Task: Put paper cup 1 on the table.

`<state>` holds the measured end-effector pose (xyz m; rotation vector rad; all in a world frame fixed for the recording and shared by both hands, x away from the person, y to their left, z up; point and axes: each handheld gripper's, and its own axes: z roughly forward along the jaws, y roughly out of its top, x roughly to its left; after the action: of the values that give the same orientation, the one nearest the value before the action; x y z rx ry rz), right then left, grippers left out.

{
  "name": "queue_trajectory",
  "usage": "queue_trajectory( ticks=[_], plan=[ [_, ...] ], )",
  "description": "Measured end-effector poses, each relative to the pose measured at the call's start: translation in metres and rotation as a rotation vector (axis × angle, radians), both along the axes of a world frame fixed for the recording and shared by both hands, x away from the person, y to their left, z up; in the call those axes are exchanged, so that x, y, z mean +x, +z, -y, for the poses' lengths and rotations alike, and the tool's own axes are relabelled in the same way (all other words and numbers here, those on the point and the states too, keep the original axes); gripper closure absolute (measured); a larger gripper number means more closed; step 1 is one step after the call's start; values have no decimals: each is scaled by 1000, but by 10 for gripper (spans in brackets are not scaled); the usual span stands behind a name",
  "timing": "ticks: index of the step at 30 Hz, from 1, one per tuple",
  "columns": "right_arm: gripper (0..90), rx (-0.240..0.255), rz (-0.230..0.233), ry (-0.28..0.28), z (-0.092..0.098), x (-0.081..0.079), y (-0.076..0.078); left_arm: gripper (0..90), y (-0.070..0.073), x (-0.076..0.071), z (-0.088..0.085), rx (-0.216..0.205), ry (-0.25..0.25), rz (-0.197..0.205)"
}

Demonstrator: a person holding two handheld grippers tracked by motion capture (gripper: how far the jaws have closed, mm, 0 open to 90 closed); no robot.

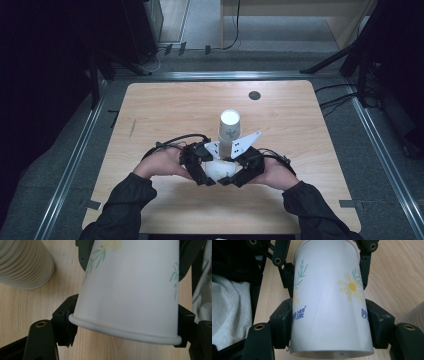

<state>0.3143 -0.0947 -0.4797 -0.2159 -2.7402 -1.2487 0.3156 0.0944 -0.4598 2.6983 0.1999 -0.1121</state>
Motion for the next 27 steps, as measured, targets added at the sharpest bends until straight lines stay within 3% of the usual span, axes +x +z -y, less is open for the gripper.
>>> queue_trajectory(
  ticks=[4, 7, 12, 24, 27],
  plan=[
    [338, -1, -10, 0, 0, 0, 1, 231, 0, -1, -1, -4, 1, 3],
    [338, -7, -10, 4, 1, -1, 2, 147, 0, 0, -2, 1, 10, 3],
    [337, 25, -1, -9, 6, 2, 5, 130, 2, 3, -12, -70, 52, 3],
    [335, 76, -7, -35, 17, 5, 13, 130, 2, -1, -36, -161, 130, -3],
    [334, 91, -13, -35, 19, 6, 15, 130, 2, -2, -42, -199, 160, -10]
  ],
)
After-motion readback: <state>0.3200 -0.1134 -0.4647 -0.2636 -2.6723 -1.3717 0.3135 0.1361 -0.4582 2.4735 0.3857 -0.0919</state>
